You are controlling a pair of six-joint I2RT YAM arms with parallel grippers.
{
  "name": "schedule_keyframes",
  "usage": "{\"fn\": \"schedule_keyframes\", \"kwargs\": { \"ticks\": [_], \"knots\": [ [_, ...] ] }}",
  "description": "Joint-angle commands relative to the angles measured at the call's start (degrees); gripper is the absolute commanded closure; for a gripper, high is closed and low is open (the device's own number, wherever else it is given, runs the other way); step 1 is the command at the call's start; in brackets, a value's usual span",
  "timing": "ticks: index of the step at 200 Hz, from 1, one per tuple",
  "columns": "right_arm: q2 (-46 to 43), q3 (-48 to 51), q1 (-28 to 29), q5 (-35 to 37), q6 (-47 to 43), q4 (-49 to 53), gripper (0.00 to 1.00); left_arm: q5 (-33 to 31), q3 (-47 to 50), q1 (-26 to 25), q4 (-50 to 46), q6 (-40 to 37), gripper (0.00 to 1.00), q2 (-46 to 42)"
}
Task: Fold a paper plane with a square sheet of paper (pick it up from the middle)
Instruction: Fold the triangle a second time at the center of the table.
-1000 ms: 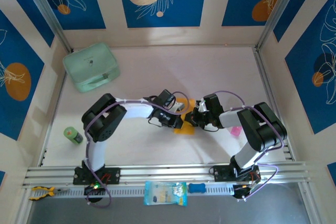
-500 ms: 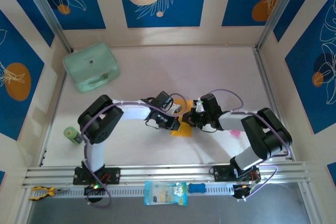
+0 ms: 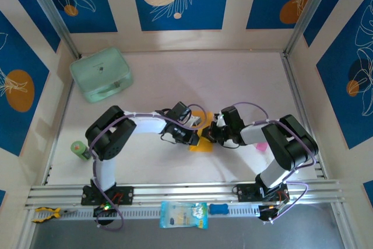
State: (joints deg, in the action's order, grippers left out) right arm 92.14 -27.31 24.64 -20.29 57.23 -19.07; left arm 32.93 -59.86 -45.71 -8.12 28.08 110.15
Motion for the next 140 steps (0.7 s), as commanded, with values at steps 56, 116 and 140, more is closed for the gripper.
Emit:
{"fn": "schedule_keyframes", "kwargs": {
  "ticks": [56,116,140],
  "knots": [
    [-1.1,3.8,-9.2,2.5,-1.5,-0.8,0.97,-2.1,2.9,1.2,-4.2,-0.1,0.99,1.4],
    [-10.1,4.0,-9.4,2.9,-1.6,1.4,0.95,-2.0,3.1,1.4,-4.1,-0.3,0.98,1.2],
    [-12.2,2.9,-6.2,3.5,-1.4,2.7,0.95,-1.8,3.1,1.4,-4.0,-0.3,0.98,1.2]
  ]
}}
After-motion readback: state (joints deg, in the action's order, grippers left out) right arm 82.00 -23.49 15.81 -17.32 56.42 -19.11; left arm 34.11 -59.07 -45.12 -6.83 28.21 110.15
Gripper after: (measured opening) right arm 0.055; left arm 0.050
